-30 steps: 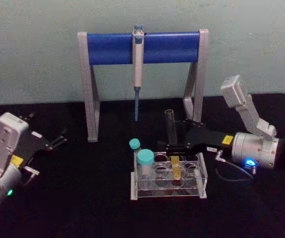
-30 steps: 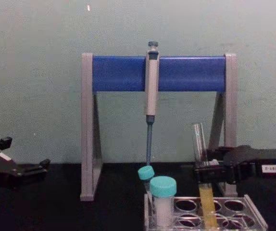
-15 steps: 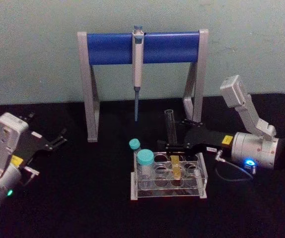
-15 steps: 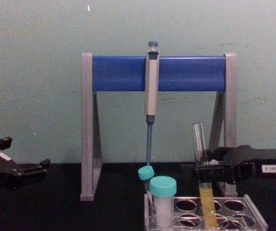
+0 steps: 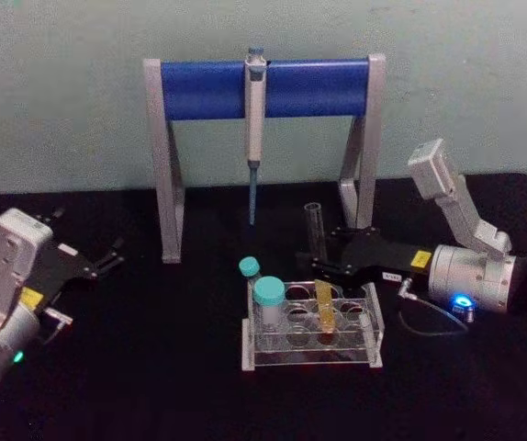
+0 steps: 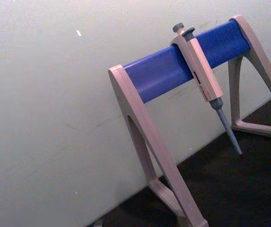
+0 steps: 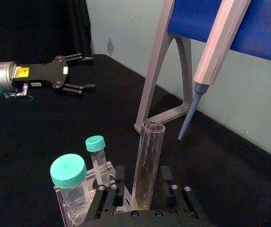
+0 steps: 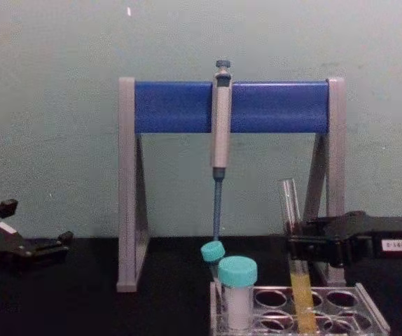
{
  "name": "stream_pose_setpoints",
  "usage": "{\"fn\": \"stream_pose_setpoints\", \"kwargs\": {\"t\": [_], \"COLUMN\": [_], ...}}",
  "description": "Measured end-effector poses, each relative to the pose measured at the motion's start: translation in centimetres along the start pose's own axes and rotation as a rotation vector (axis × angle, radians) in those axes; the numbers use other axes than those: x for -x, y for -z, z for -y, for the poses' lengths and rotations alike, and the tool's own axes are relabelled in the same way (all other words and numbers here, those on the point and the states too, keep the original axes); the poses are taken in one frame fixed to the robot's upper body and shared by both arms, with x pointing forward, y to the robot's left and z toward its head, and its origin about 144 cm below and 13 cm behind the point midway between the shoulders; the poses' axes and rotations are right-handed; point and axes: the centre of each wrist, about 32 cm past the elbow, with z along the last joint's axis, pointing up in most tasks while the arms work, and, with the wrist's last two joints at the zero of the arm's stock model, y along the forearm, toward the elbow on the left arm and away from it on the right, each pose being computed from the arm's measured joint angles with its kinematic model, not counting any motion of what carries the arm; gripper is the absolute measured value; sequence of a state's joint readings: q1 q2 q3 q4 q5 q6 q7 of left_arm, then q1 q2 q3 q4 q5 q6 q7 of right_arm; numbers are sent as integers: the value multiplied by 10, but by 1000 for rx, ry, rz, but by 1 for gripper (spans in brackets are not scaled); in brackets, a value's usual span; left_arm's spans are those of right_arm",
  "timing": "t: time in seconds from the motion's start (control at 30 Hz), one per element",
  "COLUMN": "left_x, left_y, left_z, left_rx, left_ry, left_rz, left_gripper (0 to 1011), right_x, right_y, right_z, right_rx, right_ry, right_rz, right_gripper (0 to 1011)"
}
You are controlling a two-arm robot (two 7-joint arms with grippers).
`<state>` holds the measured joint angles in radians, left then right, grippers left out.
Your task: Pick up the test tube from the test tube rack, shake it, then place it back into the test tube rack.
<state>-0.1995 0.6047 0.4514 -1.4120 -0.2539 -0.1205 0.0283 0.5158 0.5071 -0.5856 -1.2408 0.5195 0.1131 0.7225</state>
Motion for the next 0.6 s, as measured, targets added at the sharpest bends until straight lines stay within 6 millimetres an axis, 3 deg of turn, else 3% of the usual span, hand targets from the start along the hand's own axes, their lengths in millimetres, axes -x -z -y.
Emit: {"fn": "stream_pose_setpoints", "kwargs": {"t": [0.27,0.6], "left_x": [0,0], "left_y": [0,0], "left_z": [0,0], "left_rx": [0,0], "left_ry": [0,0], "left_rz": [0,0], "left_gripper": [1010,1010], "right_x": [0,0], "right_y": [0,0], "right_z": [0,0], "right_rx": [0,0], "right_ry": [0,0], "right_rz": [0,-1], "right_gripper": [246,230]}}
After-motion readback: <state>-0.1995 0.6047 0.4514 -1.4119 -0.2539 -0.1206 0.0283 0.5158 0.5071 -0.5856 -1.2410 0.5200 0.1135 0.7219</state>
